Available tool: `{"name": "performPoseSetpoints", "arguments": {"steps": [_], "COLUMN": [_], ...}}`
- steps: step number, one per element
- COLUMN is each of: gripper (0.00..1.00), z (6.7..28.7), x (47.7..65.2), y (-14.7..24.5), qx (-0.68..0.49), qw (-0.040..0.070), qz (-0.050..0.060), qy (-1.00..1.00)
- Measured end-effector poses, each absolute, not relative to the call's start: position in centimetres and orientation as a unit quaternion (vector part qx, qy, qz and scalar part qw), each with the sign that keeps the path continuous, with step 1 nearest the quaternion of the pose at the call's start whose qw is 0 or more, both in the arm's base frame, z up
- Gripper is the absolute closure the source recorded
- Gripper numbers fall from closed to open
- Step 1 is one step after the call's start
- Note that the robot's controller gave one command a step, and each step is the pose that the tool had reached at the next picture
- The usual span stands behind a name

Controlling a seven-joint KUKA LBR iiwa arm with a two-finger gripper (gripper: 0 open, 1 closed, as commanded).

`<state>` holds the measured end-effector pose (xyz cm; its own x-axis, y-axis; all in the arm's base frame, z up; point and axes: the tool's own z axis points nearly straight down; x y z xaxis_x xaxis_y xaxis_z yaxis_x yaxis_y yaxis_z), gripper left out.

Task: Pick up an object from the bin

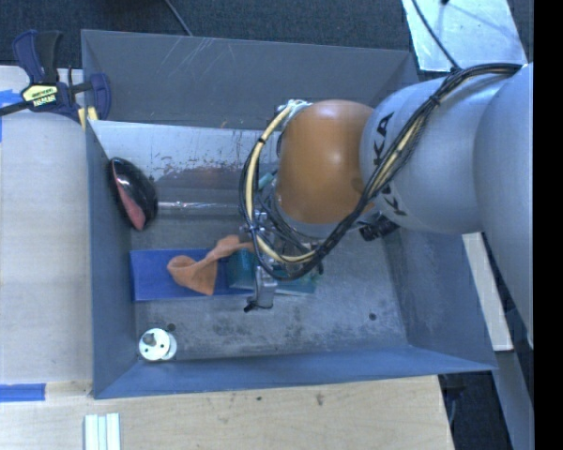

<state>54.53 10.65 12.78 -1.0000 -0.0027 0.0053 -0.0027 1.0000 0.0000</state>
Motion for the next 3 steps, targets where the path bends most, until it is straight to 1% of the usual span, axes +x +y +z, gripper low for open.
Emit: {"name": "performPoseSetpoints", "arguments": {"steps": [1,2,3], "gripper": [0.00,0.00,0.00], "z": [13.3,10.6,7.7], "x": [54.7,55.7,56.9], "y": [10.6,11.8,12.6], "qx": [0.000,0.123,0.166], "qw": [-0.001,-0.003,-0.005], "qz": [0.000,0.000,0.000], "qy": [-1.000,-0.992,-0.986]}}
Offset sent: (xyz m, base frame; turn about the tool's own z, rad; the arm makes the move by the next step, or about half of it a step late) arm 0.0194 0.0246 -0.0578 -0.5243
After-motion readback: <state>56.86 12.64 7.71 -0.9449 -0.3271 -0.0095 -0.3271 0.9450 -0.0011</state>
